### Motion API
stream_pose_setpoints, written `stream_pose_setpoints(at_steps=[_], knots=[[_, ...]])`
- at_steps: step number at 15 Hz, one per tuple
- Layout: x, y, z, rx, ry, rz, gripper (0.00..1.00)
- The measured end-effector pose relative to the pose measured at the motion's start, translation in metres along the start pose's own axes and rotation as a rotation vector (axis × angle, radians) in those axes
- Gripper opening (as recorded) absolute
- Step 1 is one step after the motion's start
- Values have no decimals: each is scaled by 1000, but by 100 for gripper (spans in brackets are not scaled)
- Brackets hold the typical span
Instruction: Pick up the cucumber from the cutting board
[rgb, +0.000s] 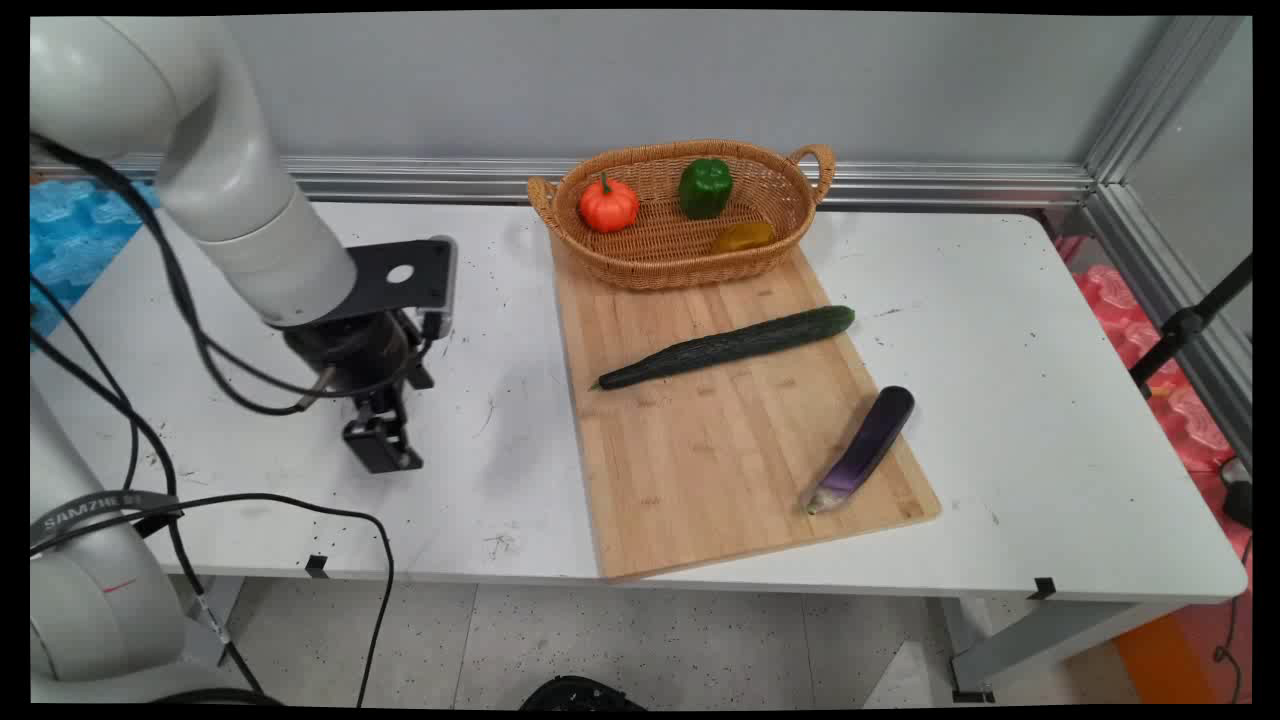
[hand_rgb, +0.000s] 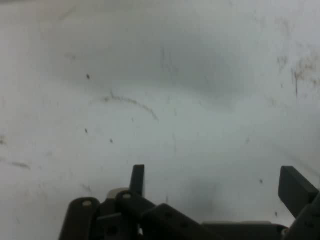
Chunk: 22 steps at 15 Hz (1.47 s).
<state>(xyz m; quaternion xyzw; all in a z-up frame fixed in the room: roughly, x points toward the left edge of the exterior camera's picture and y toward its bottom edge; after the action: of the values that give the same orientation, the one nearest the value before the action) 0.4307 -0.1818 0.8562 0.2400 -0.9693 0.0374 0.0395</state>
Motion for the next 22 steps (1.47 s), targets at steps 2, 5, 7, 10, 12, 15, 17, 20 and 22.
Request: stream_pose_setpoints(at_steps=[2,5,7,10,12,15,17,20,22], knots=[[10,-4,1,4,21,-2,100],[35,-16,1,18,69,-3,100],[52,-25,1,28,104,-4,100],[87,-43,2,46,177,-14,100],[112,-54,5,56,229,-31,100],[138,-65,12,59,284,-53,100],[155,-72,20,60,320,-65,100],[172,-80,30,64,354,-76,100],[183,-85,39,68,377,-87,100]])
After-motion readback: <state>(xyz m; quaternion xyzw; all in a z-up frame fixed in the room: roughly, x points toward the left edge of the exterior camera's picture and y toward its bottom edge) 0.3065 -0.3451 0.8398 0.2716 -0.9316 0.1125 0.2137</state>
